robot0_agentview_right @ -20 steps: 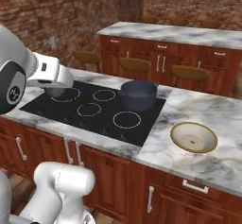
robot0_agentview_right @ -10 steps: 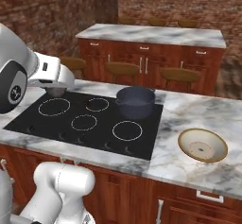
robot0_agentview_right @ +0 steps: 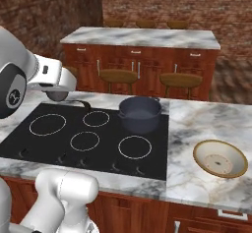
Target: Open the cabinet and move the ladle to the pot. Then close the cabinet.
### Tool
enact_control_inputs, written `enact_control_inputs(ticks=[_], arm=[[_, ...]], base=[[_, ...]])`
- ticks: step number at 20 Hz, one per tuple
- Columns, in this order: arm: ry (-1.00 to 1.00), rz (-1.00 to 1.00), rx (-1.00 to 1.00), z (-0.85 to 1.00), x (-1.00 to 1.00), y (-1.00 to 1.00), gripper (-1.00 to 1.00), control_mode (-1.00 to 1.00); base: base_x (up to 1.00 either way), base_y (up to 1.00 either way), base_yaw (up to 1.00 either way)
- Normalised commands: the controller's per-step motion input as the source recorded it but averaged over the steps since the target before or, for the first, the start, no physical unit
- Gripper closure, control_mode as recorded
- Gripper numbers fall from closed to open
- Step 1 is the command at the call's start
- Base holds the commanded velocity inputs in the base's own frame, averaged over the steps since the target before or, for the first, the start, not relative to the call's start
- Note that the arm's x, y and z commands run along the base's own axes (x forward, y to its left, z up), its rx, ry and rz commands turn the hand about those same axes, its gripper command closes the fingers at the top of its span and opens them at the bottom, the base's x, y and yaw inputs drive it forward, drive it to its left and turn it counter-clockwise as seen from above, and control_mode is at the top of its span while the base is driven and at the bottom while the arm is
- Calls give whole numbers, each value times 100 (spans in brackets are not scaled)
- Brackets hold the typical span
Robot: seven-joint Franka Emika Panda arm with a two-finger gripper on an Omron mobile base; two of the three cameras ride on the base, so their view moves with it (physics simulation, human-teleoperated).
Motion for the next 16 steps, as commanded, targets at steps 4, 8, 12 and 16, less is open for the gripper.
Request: enact_control_inputs(ticks=[4,8,12,16], arm=[[0,0,0,0,0,0,100,100],[0,0,0,0,0,0,100,100],[0,0,0,0,0,0,100,100],[0,0,0,0,0,0,100,100]], base=[[50,35,-11],[25,10,-2],[0,0,0],[0,0,0]])
